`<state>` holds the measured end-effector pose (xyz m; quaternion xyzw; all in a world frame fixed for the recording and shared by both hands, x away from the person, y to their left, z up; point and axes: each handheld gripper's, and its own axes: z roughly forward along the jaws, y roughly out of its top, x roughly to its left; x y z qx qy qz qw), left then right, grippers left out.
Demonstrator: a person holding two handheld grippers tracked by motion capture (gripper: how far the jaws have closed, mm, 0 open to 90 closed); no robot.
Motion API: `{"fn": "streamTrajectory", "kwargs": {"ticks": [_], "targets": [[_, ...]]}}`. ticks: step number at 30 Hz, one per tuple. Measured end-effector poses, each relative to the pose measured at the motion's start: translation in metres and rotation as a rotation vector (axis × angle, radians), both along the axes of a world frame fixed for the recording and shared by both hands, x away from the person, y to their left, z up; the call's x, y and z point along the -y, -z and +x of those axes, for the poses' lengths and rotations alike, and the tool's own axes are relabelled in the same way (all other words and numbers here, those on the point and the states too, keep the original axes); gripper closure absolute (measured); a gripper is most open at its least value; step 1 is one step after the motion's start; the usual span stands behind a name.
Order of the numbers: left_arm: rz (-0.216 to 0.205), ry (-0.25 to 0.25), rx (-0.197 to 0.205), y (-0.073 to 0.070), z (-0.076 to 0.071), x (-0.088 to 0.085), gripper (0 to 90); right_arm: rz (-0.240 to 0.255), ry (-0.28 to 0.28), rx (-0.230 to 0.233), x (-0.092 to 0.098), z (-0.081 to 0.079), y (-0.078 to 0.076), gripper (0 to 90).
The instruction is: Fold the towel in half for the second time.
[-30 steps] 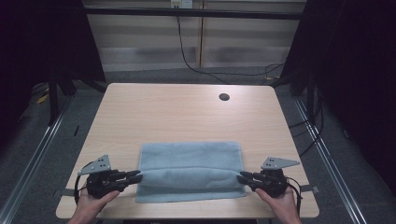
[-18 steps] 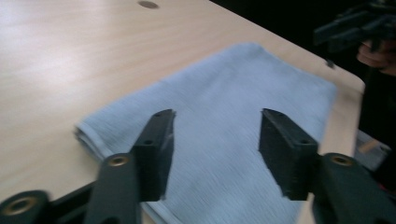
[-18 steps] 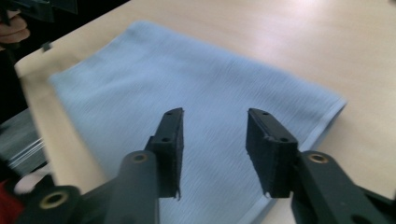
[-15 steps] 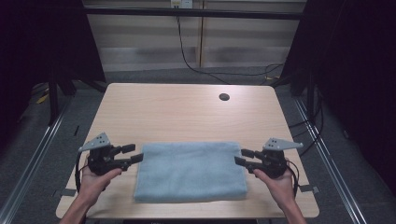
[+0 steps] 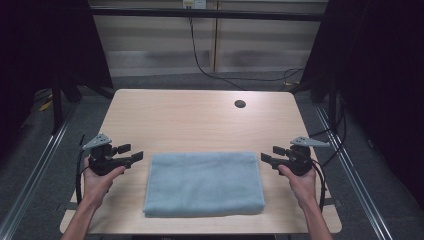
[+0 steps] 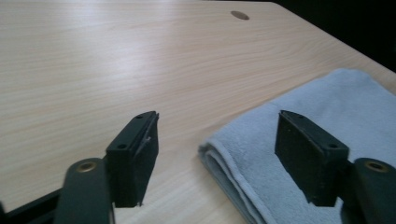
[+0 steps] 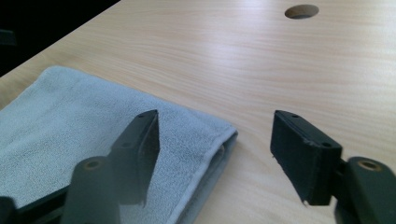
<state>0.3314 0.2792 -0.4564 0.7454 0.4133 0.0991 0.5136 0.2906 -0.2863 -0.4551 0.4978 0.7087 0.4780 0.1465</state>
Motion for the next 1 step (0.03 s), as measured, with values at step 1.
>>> {"fn": "streamTrajectory", "kwargs": {"ticks": [1], "targets": [[0.000, 0.000, 0.000, 0.0000, 0.0000, 0.0000, 23.9, 0.000, 0.000, 0.000, 0.0000, 0.0000, 0.0000, 29.9]]}}
